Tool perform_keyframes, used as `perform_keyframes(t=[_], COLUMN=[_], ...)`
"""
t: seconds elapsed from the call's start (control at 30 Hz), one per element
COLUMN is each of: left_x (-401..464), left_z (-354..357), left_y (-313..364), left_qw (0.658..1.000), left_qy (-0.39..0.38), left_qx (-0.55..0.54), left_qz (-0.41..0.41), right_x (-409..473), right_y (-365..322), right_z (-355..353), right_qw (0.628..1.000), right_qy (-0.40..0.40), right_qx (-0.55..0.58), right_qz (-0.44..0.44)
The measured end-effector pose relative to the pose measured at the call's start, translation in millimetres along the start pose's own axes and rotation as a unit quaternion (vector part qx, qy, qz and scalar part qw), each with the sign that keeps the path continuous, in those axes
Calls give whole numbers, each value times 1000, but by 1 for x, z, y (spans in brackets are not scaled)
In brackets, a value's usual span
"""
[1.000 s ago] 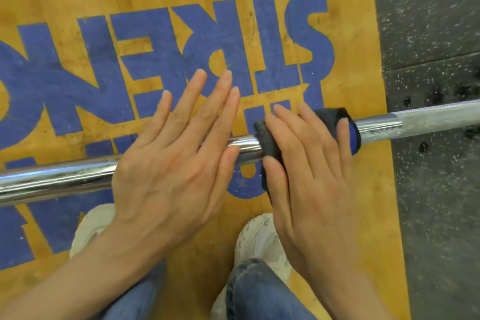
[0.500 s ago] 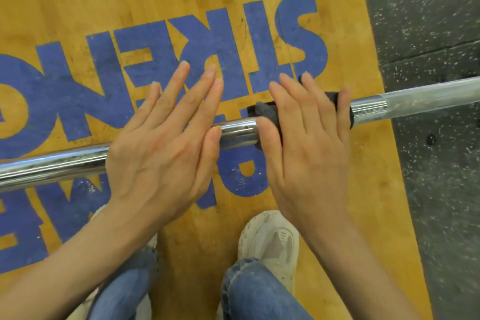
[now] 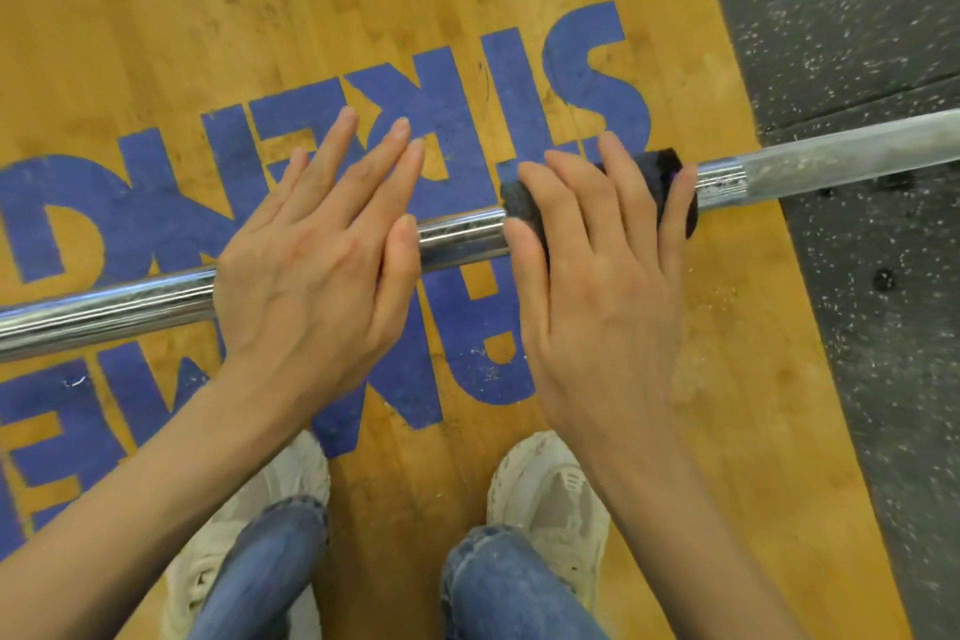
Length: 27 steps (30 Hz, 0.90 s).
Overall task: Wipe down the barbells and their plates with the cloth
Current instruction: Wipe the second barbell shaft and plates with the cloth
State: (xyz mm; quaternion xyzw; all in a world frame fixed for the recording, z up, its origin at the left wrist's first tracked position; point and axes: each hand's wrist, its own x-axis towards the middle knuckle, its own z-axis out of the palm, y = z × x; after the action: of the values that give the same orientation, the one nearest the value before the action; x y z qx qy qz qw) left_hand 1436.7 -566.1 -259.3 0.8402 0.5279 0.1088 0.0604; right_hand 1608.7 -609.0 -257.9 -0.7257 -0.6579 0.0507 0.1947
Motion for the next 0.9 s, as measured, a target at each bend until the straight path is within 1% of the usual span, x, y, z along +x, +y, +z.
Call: perform_keyframes(t=[0.1,0.2,0.27,0.33,0.4,0.43,0.47,0.53,0.57,0.63,0.67,0.7,0.73,0.8,0.83,0.87,0.9], left_x=[4,12,15,19,25,27,30,35,37,41,45,49,53,61,65,70,74], left_z=[1,2,1,0,0,0,0,-1,-1,-4,-4,-5,-6,-8,-9,-10,-12], left_y=[-2,-4,-6,-8,-11,-11,-12,-14,-15,-17,-20,-23,-26,-31,-32,-33,-33], left_qw=[1000,1000,999,999,998,997,997,996,996,997,997,996,993,988,987,986,985], left_qy=[7,-10,-18,-25,-31,-32,-30,-29,-30,-32,-39,-54,-72,-91,-94,-98,-105], left_qx=[9,-2,-8,-14,-29,-36,-41,-48,-49,-39,-36,-39,-44,-53,-53,-49,-41], left_qz=[-9,-19,-27,-41,-50,-56,-62,-67,-65,-53,-54,-66,-84,-109,-117,-124,-130], right_x=[2,39,40,30,28,29,32,35,34,32,34,38,42,45,46,46,46], right_y=[4,3,0,10,29,35,33,7,-9,-24,-16,-2,13,26,21,10,-3], right_z=[2,15,24,34,40,44,47,53,59,70,74,77,78,78,80,83,87], right_qw=[1000,998,996,991,983,982,982,983,984,981,976,972,971,978,980,980,980], right_qy=[12,60,90,124,150,161,169,170,163,153,154,161,172,186,187,182,176], right_qx=[9,-10,-8,11,3,3,15,60,70,45,19,1,-7,9,31,53,62], right_qz=[-24,-11,-17,-58,-102,-103,-83,-31,-34,-113,-153,-172,-165,-95,-63,-52,-64])
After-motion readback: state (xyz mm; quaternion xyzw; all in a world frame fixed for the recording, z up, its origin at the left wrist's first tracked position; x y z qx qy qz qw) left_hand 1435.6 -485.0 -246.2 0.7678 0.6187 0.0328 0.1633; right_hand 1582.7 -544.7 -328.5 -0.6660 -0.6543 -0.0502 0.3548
